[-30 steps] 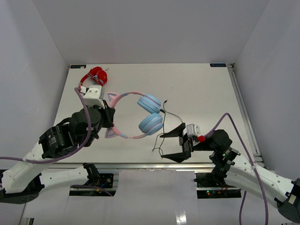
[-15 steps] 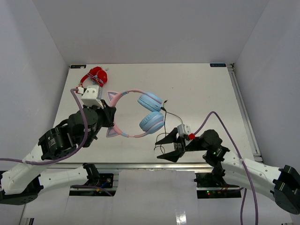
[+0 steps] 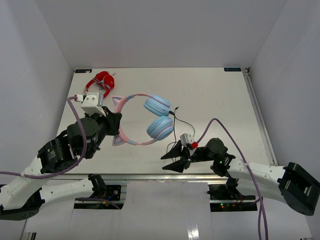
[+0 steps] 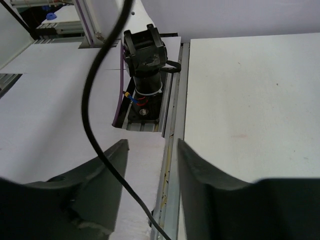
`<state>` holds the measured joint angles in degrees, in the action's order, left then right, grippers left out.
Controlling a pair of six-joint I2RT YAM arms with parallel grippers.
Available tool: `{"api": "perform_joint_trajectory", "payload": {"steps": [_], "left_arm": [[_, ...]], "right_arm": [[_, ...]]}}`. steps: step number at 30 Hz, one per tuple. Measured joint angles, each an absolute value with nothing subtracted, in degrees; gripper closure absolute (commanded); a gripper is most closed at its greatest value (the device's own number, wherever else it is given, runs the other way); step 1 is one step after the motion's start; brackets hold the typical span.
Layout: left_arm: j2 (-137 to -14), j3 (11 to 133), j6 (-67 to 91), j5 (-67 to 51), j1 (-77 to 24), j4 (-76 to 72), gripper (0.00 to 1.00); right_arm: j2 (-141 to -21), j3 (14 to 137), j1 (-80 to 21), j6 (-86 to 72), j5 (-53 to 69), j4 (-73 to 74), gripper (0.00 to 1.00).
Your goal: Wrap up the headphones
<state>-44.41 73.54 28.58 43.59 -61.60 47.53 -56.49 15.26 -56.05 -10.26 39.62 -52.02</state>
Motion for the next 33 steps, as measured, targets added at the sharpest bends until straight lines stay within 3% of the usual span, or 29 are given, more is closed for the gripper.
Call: {"api": "perform_joint_trajectory", "payload": {"steps": [5, 15, 23, 33], "left_arm": [[-43.0, 73.3, 28.5, 42.2, -61.6, 47.3, 1.0], [-34.0, 68.5, 25.5, 22.4, -61.6, 39.7, 1.0], [-36.6, 64.9, 24.5, 5.1, -61.6, 34.3, 1.0], [-38.5, 61.2, 23.0, -5.0, -61.6, 34.2, 1.0]], "right_arm": [[-58.9, 15.2, -56.2, -10.2, 37.4, -53.5, 0.92], [-64.7, 17.9, -56.3, -8.1, 31.7, -52.2, 0.92], [-69.7, 26.8, -56.3, -6.6, 31.5, -50.1, 0.92], [-70.7, 28.2, -55.6, -4.4, 29.7, -46.8, 0.92]]}}
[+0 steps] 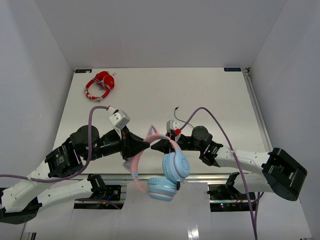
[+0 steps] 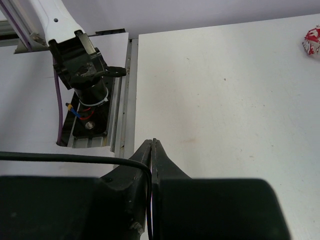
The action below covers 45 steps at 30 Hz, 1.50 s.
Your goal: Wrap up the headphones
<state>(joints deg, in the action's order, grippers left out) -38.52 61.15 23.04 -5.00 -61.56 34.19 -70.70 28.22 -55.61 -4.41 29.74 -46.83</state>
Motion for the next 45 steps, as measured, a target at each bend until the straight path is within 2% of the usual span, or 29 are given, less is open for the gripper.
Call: {"api": "perform_joint_trajectory", "payload": {"steps": [8, 13, 20, 27, 36, 45], "left_arm": [[-40.4, 60.3, 20.2, -8.1, -61.3, 35.9, 1.0], [-42.5, 57.2, 17.3, -5.5, -61.2, 38.3, 1.0], [-52.4, 52.9, 15.3, 5.1, -61.2, 41.9, 1.0], [-62.3, 54.1, 16.3, 15.2, -61.3, 44.4, 1.0], [-68.3, 58.6, 22.8, 29.2, -61.4, 52.4, 1.0], [-72.9, 66.5, 31.3, 38.1, -61.7, 59.1, 1.0]], "right_arm": [[-70.3, 32.6, -52.8, -2.9, 28.5, -41.4, 0.92], [-66.9, 35.6, -48.4, -1.7, 24.9, -30.7, 0.92], [-61.8, 45.1, -47.3, 2.2, 18.1, -7.7, 0.92], [-60.0, 48.3, -47.2, 3.3, 15.5, 7.6, 0.92], [-59.4, 48.3, -47.2, 2.7, 15.9, 12.4, 0.92], [-56.1, 46.5, -47.3, 0.0, 23.8, 9.4, 0.92]]}}
